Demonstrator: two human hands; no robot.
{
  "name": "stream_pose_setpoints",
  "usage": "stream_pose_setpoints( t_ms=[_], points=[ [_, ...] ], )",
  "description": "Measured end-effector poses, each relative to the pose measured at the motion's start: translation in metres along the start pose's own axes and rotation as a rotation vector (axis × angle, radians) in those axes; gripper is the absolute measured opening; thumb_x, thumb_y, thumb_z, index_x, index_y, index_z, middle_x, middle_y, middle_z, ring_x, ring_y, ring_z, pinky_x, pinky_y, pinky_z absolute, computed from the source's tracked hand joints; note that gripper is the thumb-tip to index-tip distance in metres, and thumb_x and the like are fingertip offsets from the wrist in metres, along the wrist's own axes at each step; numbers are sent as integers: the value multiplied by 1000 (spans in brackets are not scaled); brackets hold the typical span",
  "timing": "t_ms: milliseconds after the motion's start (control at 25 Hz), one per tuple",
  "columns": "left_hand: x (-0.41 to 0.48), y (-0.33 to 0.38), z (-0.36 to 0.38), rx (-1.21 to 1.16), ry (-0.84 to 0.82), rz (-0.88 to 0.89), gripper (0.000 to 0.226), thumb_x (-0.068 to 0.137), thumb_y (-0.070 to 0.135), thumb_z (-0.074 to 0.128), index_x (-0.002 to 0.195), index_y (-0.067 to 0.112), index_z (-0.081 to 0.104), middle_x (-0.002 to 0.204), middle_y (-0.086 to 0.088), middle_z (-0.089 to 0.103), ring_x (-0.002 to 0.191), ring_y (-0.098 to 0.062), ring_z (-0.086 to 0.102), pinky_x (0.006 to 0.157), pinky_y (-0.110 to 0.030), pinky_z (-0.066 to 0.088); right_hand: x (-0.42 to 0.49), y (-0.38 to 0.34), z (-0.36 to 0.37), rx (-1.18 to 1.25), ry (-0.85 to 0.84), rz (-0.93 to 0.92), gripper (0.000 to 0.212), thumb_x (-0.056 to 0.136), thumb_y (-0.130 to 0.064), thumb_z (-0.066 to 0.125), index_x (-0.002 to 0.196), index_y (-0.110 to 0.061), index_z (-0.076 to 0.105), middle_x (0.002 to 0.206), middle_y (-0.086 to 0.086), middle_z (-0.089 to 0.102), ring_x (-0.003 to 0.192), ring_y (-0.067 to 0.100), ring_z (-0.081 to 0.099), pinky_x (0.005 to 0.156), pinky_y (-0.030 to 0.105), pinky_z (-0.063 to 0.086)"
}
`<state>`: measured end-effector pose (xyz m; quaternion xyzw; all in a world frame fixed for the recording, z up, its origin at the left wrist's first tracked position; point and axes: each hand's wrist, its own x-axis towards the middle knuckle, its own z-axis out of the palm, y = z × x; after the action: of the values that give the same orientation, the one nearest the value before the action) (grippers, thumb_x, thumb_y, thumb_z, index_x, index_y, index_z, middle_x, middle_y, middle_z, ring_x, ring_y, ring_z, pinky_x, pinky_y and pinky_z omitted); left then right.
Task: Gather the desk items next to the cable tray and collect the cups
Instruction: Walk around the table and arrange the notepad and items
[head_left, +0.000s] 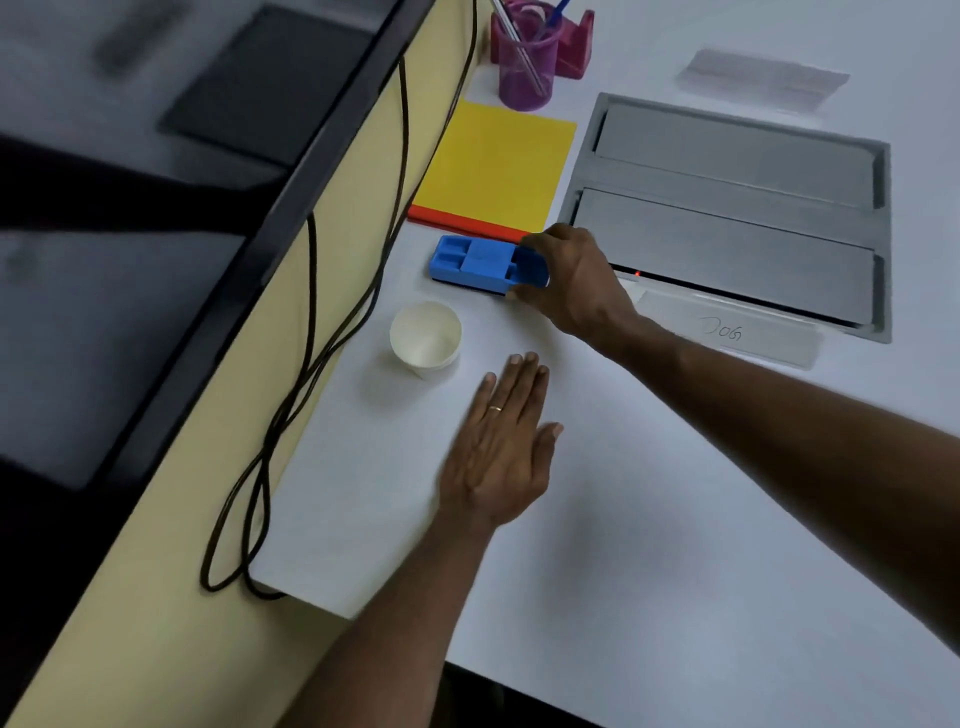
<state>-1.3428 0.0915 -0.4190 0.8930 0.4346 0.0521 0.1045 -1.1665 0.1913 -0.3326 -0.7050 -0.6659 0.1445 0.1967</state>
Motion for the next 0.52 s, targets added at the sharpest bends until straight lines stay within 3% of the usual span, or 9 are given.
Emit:
stream_pose_setpoints(
  t_ms=[240,520],
  points=[
    [-1,0,3,-8,31,11,67,108,54,20,162,15,16,171,-2,13,159,-16,4,130,-39,10,27,-6,23,19,-7,7,55,86,-27,76,135,-12,57,125,13,60,113,28,56,96,42,52],
    [-1,0,4,-18,47,15,66,108,52,24,162,15,16,171,-2,13,159,-15,3,130,-39,10,40,-9,34,64,2,-8,57,86,-31,75,136,-12,54,129,10,59,117,27,52,97,37,47]
  ],
)
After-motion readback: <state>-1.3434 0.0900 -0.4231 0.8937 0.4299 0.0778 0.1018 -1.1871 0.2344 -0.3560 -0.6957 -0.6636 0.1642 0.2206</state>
